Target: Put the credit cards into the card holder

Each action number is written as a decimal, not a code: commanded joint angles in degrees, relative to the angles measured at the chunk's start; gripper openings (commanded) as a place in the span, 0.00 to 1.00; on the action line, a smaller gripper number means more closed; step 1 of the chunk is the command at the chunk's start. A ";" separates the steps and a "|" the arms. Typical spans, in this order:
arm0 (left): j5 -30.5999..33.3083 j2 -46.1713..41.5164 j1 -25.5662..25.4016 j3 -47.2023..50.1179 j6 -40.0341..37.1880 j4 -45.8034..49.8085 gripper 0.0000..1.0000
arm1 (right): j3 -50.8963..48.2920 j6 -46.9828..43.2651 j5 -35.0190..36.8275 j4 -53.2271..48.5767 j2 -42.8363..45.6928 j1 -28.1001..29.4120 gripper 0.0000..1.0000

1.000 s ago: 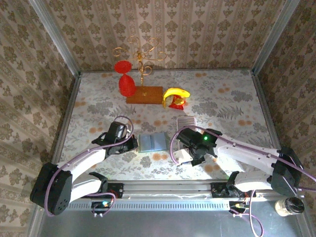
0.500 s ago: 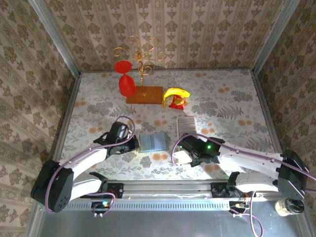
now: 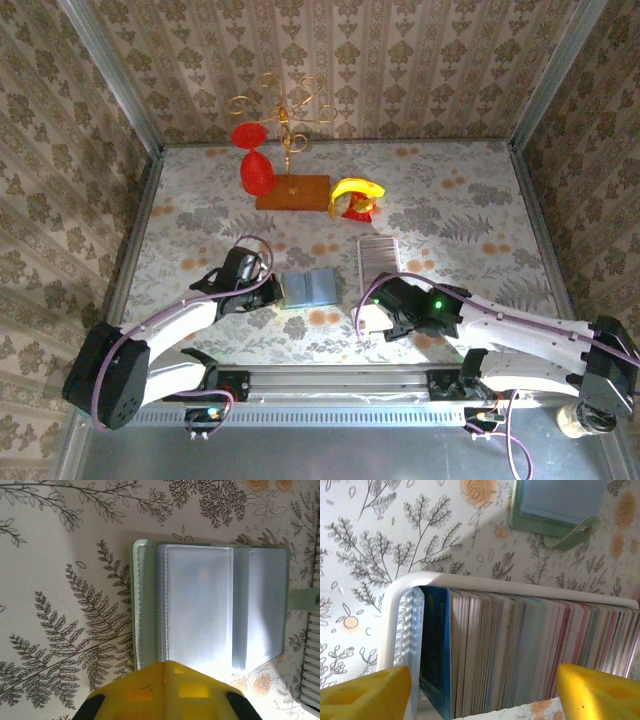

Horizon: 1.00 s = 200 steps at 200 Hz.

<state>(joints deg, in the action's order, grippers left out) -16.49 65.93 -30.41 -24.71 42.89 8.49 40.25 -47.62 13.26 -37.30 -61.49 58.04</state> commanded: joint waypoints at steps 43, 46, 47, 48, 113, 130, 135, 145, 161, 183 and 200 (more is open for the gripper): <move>0.92 -0.98 -0.52 0.98 1.05 -0.45 0.00 | -0.57 -0.61 1.24 4.75 -5.66 0.23 0.80; 0.93 -0.98 -0.52 1.02 1.06 -0.47 0.00 | -0.53 -0.68 1.25 4.84 -5.92 0.23 0.80; 0.93 -0.98 -0.52 1.04 1.06 -0.44 0.00 | -0.53 -0.70 1.25 4.81 -5.96 0.23 0.80; 0.93 -0.98 -0.52 1.06 1.05 -0.42 0.00 | -0.48 -0.71 1.25 4.79 -5.98 0.23 0.80; 0.89 -0.30 -0.52 0.72 0.96 -0.52 0.00 | 0.41 -3.87 -0.05 5.40 -9.23 -2.62 0.74; 0.76 -0.10 -0.61 0.63 0.87 -0.50 0.00 | 1.01 -4.57 -0.76 4.81 -9.82 -3.19 0.72; 0.76 -0.15 -0.61 0.63 0.88 -0.41 0.00 | 1.06 -4.80 -0.99 4.55 -9.96 -3.27 0.71; 0.76 -0.27 -0.60 0.71 0.93 -0.46 0.00 | 1.06 -5.19 -1.24 4.34 -10.28 -3.29 0.71; 0.93 -0.37 -0.61 0.80 1.05 -0.46 0.00 | 0.98 -5.06 -1.64 4.42 -10.31 -3.29 0.72; 0.93 -0.37 -0.61 0.91 1.05 -0.58 0.00 | 0.97 -4.97 -2.42 4.67 -10.46 -3.29 0.73; 0.93 -0.37 -0.61 0.89 1.00 -0.49 0.00 | 1.10 -5.03 -2.86 4.36 -11.28 -3.29 0.70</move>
<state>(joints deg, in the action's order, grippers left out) -16.25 65.89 -30.79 -24.34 43.35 8.47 39.90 -51.70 12.12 -32.29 -71.53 54.98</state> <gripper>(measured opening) 0.050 0.726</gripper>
